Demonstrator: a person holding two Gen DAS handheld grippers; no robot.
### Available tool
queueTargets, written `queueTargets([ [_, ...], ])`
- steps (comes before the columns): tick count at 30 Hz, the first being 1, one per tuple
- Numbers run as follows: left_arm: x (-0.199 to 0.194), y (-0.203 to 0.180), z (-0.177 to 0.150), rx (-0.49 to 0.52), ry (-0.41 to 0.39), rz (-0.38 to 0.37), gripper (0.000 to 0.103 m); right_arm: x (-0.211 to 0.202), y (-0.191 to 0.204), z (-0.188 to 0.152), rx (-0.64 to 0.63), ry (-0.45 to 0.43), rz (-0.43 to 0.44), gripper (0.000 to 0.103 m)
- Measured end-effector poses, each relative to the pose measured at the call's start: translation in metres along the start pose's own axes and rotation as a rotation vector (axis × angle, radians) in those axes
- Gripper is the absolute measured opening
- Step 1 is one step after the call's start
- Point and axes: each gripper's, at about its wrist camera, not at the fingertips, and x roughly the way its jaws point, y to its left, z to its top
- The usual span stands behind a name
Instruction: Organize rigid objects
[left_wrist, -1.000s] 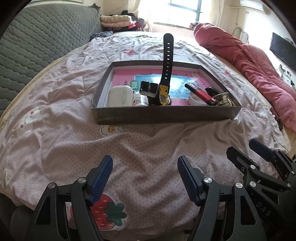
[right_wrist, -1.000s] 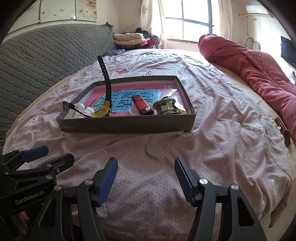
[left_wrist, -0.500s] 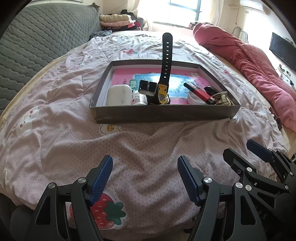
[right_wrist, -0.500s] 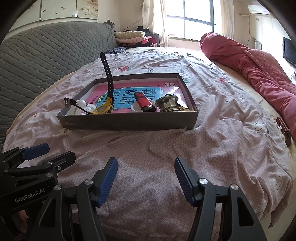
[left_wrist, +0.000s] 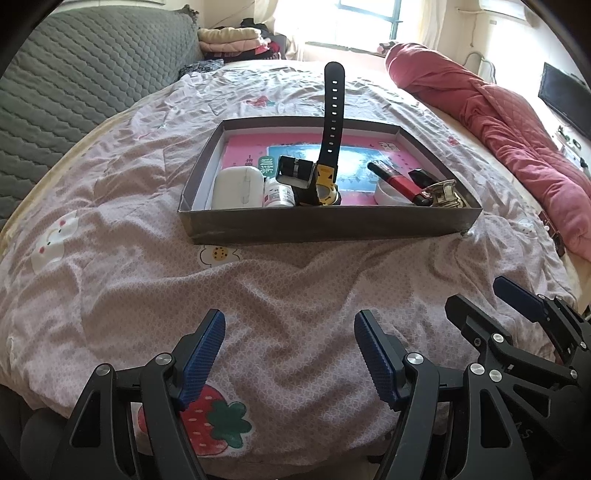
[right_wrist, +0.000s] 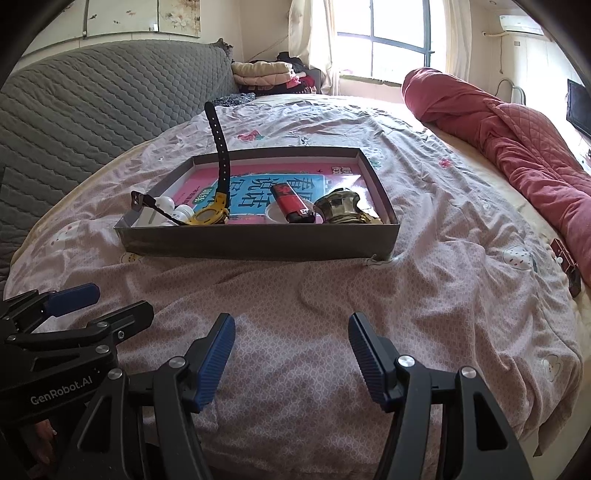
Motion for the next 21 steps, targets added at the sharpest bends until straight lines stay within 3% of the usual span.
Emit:
queueTargets([
  [21, 0.0045, 0.0016, 0.0005, 0.002, 0.011, -0.003, 0.074, 0.0036, -0.003, -0.001, 0.007, 0.007, 0.003, 0.063],
])
